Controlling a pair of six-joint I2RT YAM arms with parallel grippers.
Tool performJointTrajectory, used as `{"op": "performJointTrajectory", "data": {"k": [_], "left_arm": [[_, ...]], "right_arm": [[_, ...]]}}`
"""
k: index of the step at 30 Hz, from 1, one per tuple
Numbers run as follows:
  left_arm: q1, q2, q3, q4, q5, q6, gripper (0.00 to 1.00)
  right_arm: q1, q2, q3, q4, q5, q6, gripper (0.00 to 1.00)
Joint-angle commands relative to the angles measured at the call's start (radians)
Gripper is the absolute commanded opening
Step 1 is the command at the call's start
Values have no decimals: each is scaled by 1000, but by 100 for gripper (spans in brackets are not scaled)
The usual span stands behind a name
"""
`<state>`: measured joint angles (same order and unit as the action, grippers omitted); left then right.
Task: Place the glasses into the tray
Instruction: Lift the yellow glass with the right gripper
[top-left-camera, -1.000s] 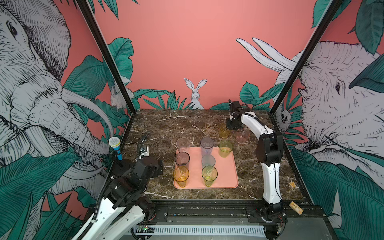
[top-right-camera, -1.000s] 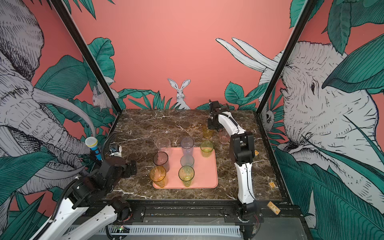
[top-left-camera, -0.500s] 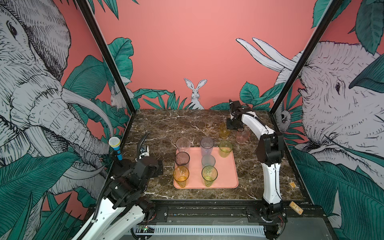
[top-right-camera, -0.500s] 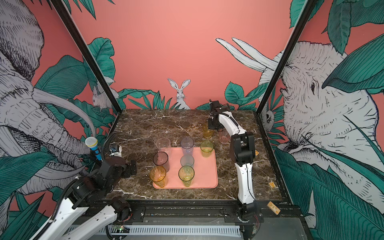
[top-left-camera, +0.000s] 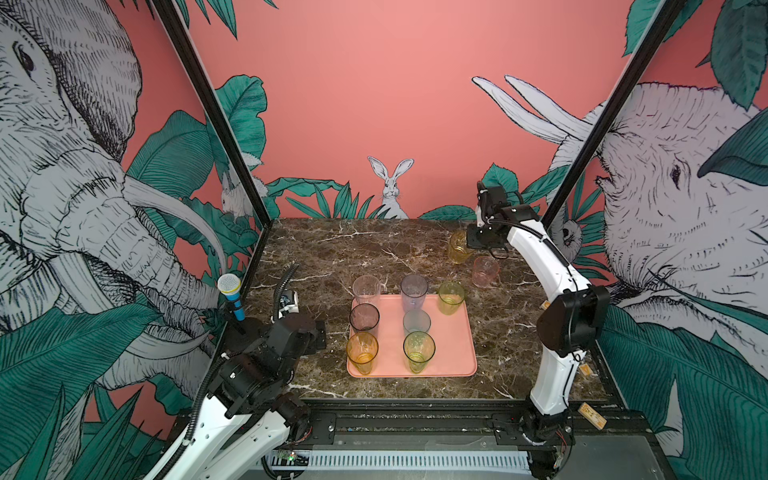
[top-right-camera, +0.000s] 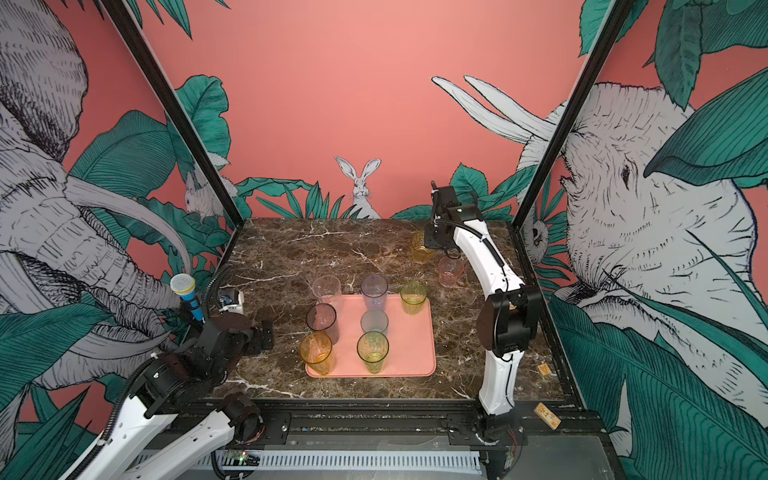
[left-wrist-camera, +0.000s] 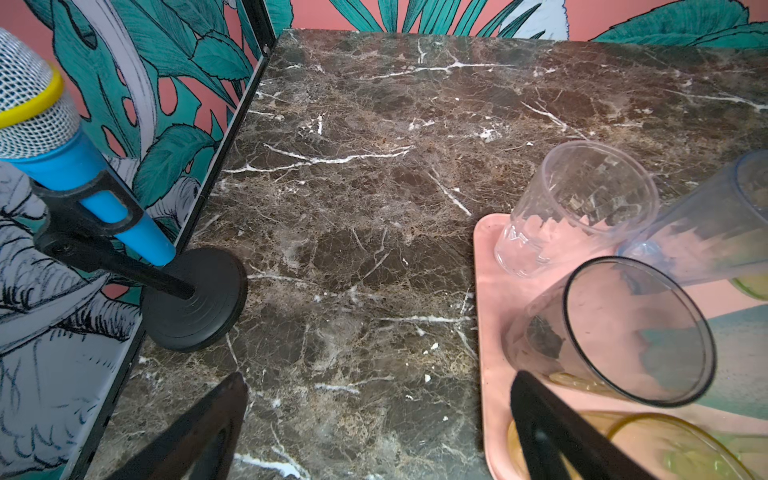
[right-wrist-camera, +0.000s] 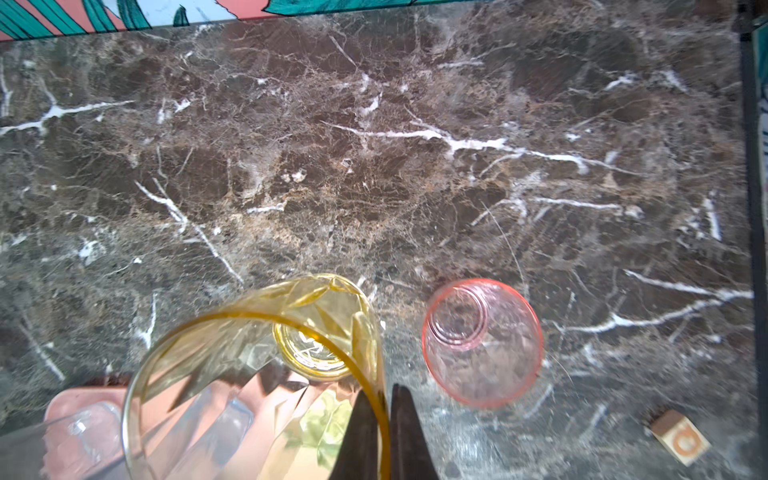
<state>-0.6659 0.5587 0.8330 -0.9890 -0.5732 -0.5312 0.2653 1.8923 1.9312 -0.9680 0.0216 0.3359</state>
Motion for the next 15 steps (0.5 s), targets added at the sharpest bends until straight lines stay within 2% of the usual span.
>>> {"op": "performJointTrajectory", "data": {"k": [1,15], "left_arm": [[3,-10,-14,7,-1,-1,99],[3,-27,-16,13,8,0,99]], "right_arm": [[-1,-66,-42,-30,2,-1,1],[17,-349,-275,-84,-30,14,0]]}}
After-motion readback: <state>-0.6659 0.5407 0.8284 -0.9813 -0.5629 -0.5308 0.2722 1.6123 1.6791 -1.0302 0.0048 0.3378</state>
